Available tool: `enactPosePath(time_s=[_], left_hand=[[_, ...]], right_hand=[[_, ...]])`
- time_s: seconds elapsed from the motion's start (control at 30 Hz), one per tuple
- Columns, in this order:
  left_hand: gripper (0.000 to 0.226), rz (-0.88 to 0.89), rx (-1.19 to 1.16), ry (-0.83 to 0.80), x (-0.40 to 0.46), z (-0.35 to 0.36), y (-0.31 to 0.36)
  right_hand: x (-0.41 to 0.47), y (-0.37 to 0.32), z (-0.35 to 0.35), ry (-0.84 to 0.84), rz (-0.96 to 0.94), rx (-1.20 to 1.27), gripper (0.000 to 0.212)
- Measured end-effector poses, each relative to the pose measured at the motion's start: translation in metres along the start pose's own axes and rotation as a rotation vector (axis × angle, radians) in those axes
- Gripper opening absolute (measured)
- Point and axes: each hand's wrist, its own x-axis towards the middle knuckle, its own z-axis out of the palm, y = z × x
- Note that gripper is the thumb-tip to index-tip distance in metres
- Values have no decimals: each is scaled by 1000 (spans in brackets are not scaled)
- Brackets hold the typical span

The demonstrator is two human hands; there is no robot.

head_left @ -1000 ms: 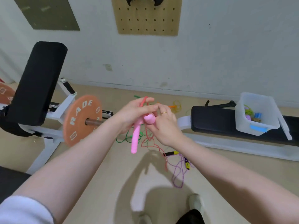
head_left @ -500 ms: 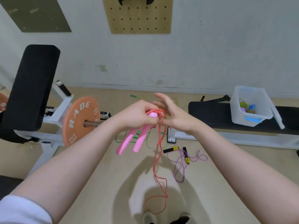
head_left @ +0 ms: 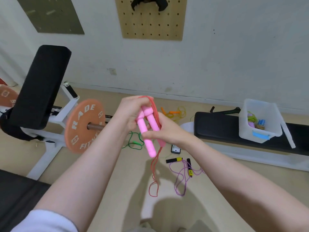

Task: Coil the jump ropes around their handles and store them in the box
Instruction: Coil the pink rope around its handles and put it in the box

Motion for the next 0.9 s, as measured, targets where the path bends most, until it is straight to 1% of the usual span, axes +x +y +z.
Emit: enactPosePath(time_s=[0.1, 0.17, 0.2, 0.33, 0.4, 0.43, 0.47, 0.53, 0.57, 0.6, 0.63, 0.67, 0.7, 0.73, 0.77, 0.8, 0.83, 0.87, 0.9], left_hand=[[21, 4, -48, 103, 3, 3, -8], [20, 17, -59, 143, 1, 4, -11], [21, 23, -64, 155, 0, 4, -13], [23, 28, -40, 120, -9, 3, -20], [24, 41, 1, 37, -13, -1, -25], [21, 89, 96, -24, -14, -5, -28], [19, 172, 269, -89, -13, -11, -31], [31, 335, 642, -294, -13, -25, -32], [34, 370, 742, -411, -12, -31, -32], [35, 343, 775, -500, -12, -36, -32], [46, 301, 787, -537, -11, -40, -31], [67, 290, 819, -521, -9, -44, -29], [90, 327, 889, -465, -8, -48, -28], [106, 405, 1025, -382, -8, -50, -26], [111, 524, 1218, -307, -9, -49, -24], [109, 661, 1456, -264, -9, -47, -23], [103, 775, 1667, -274, -9, -44, -24], [94, 811, 1851, -337, -7, -40, -25], [83, 764, 1955, -391, -4, -39, -27]], right_hand=[[4, 2, 6, 72, 70, -149, 60], [6, 8, 8, 52, 98, -297, 76], [7, 10, 9, 45, 109, -366, 77], [7, 8, 9, 91, 150, -634, 60], [8, 10, 5, 127, 130, -760, 48], [8, 12, 3, 123, 117, -825, 41], [9, 16, 0, 107, 104, -881, 35], [8, 20, -7, 70, 88, -947, 27], [8, 19, -10, 58, 77, -981, 24], [9, 17, -11, 52, 63, -1034, 24], [9, 14, -11, 55, 51, -1100, 26], [9, 10, -10, 70, 42, -1177, 30], [11, 7, -8, 89, 29, -1258, 34], [13, 6, -6, 102, 12, -1336, 36], [15, 4, -2, 101, -1, -1404, 35], [16, 2, 2, 83, -6, -1457, 33], [17, 0, 9, 50, -21, -1502, 30], [19, -1, 15, 13, -49, -1528, 27], [21, -2, 21, -14, -88, -1535, 25]])
